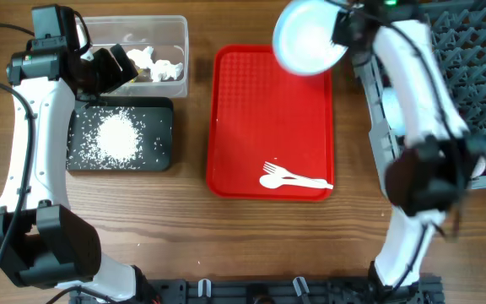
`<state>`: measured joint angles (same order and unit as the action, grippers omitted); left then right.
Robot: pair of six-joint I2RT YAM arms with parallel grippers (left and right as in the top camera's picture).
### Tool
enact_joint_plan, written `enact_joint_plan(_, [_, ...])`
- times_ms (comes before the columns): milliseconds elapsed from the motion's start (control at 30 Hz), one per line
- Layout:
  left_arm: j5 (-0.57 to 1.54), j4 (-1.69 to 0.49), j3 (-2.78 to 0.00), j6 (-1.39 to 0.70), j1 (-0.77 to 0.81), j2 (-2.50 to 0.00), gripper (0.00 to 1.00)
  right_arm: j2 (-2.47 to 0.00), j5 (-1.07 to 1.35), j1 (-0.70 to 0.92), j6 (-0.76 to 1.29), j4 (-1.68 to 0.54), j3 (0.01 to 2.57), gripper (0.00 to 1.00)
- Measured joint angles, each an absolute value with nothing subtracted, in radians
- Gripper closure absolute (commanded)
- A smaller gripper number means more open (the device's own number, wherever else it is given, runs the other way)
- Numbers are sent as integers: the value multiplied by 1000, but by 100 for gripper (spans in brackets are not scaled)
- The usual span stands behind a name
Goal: Sort waste into correct bins and load items into the dishwasher rack
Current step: 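Carry the light-blue plate to the rack and stand it upright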
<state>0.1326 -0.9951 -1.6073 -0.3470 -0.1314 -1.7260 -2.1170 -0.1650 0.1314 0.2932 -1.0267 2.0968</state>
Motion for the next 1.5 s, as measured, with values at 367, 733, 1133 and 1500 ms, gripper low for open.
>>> enact_joint_plan(367, [133, -995, -1607, -347, -131, -1726, 0, -1801, -739, 79, -12, -799, 2099, 96])
enact_joint_plan(733, [133, -995, -1607, -347, -131, -1726, 0, -1846, -724, -196, -136, -805, 2083, 96])
enact_joint_plan(1133, [133, -995, -1607, -347, -131, -1726, 0, -2024, -580, -264, -339, -652, 2082, 96])
enact_joint_plan(1500, [133, -995, -1607, -347, -131, -1726, 0, -2114, -584, -278, -676, -406, 2081, 96])
